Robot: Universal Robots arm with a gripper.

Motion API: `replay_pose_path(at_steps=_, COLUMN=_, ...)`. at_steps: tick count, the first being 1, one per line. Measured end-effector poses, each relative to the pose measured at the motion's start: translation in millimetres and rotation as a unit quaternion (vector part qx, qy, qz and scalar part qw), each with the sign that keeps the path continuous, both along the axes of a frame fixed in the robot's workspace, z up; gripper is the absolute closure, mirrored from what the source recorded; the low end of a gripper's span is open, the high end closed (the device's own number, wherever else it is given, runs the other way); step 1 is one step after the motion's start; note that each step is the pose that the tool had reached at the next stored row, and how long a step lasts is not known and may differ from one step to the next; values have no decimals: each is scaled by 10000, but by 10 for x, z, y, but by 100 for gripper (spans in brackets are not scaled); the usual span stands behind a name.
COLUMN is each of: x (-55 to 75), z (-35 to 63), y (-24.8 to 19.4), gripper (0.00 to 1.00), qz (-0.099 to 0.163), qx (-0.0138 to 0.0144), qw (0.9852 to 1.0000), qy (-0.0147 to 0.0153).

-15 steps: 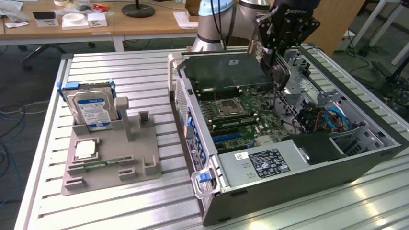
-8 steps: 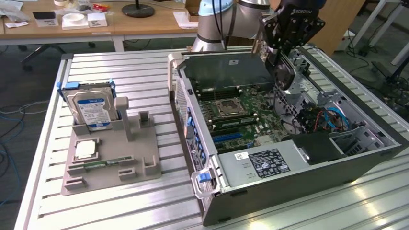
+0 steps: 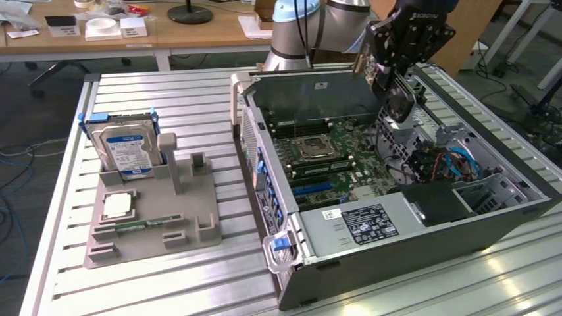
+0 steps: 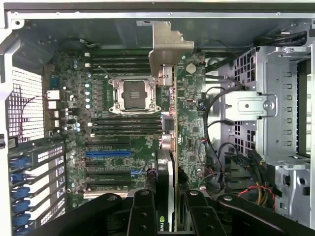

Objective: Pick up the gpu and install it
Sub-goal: 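Pick up the gpu and move the gpu toward the slot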

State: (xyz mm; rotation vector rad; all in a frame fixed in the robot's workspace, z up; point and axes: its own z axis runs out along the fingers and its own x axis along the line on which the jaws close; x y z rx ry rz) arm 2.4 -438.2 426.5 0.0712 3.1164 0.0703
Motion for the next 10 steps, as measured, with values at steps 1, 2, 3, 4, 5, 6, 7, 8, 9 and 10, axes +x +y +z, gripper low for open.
replay_pose_path(at_steps=1, x=15, z=0, y=0, gripper=73, qz=0, qx=0, qw=10000, qy=0)
replay_pose_path(at_steps=2, x=36, z=0, y=1, gripper=73, qz=0, qx=0, qw=10000, qy=0)
replay_pose_path(at_steps=3, x=58, z=0, y=2, gripper=73, qz=0, qx=0, qw=10000, qy=0)
replay_pose_path(at_steps=4, x=78, z=0, y=2, gripper=73, qz=0, qx=0, qw=10000, qy=0)
replay_pose_path(at_steps=5, x=98, z=0, y=3, gripper=73, qz=0, qx=0, qw=10000, qy=0)
replay_pose_path(at_steps=6, x=118, z=0, y=4, gripper=73, qz=0, qx=0, qw=10000, qy=0)
replay_pose_path(at_steps=7, x=139, z=0, y=4, gripper=73, qz=0, qx=0, qw=10000, qy=0)
replay_pose_path(at_steps=8, x=159, z=0, y=5, gripper=73, qz=0, qx=0, qw=10000, qy=0)
replay_pose_path(at_steps=9, x=176, z=0, y=6, gripper=73, qz=0, qx=-1, qw=10000, qy=0)
replay_pose_path(at_steps=10, x=192, z=0, y=6, gripper=73, qz=0, qx=-1, qw=10000, qy=0)
